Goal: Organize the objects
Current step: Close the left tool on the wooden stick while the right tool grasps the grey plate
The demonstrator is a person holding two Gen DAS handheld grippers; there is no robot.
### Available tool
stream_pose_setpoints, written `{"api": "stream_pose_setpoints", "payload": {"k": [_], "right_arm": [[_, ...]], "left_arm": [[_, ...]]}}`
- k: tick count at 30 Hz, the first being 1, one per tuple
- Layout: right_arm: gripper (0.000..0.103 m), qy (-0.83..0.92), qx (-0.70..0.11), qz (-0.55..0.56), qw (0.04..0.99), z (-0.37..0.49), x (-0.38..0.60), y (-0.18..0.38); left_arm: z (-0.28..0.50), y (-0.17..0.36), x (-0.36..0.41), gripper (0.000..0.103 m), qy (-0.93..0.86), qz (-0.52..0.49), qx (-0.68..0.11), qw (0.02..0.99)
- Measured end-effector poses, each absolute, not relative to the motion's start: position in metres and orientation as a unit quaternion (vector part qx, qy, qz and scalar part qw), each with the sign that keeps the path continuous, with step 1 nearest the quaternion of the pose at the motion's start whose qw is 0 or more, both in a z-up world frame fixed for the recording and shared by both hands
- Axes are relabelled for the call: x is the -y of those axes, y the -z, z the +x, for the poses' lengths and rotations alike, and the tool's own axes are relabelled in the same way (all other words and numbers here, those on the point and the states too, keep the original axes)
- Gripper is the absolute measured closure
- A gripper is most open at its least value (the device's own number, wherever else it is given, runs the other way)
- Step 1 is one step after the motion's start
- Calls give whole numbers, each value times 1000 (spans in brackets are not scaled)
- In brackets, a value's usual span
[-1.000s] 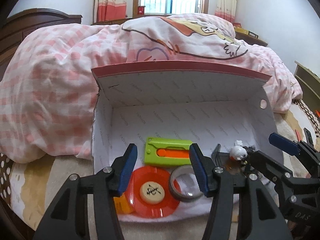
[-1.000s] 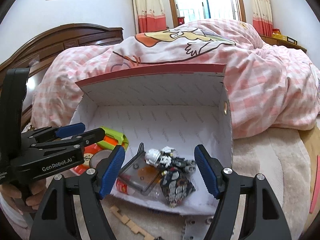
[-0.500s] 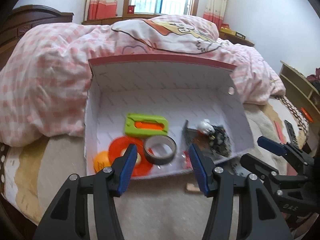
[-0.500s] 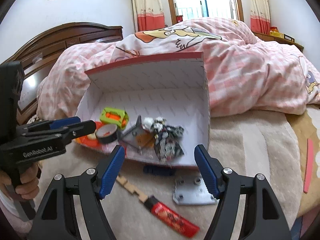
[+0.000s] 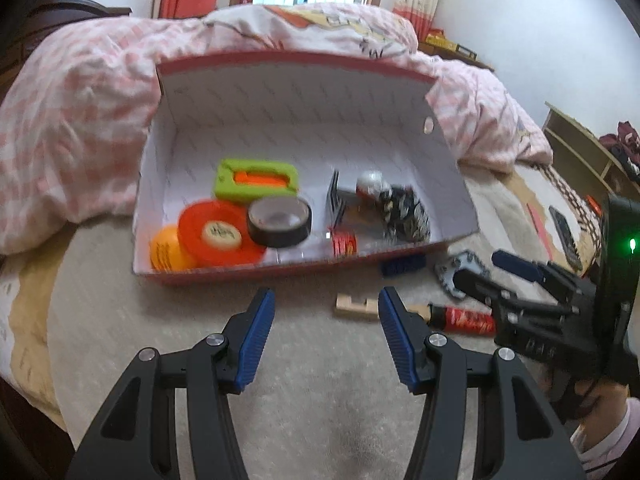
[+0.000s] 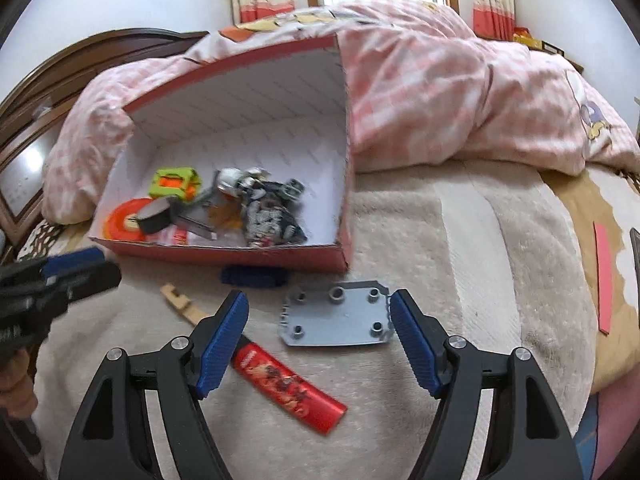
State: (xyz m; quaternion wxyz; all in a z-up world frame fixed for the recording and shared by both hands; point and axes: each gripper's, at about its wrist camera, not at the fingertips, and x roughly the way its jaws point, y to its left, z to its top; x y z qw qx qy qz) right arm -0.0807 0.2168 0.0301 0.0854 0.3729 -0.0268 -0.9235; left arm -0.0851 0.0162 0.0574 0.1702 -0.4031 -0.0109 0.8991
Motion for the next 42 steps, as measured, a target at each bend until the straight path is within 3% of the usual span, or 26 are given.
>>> {"api": "stream_pose_setpoints", "payload": {"k": [12, 15, 23, 34, 42], "right_arm": [[21, 902, -5, 428, 62, -107, -210, -8], [31, 904, -7, 424, 51, -105, -213, -9], [31, 906, 4, 418, 57, -99, -219, -9], [31, 907, 23, 414, 67, -95, -232, -9], [31, 907, 28, 413, 69, -93, -237, -10]], "left_arm": [[-89, -40, -23, 49, -886, -423, 4, 188], [-91, -35, -30, 47, -879, -432, 3, 200], [-115, -25, -48, 43, -869, -455, 33, 189], [-100, -20, -38, 41, -877, -467, -40, 109], [-92, -37, -35, 39, -877, -444, 7, 184]]}}
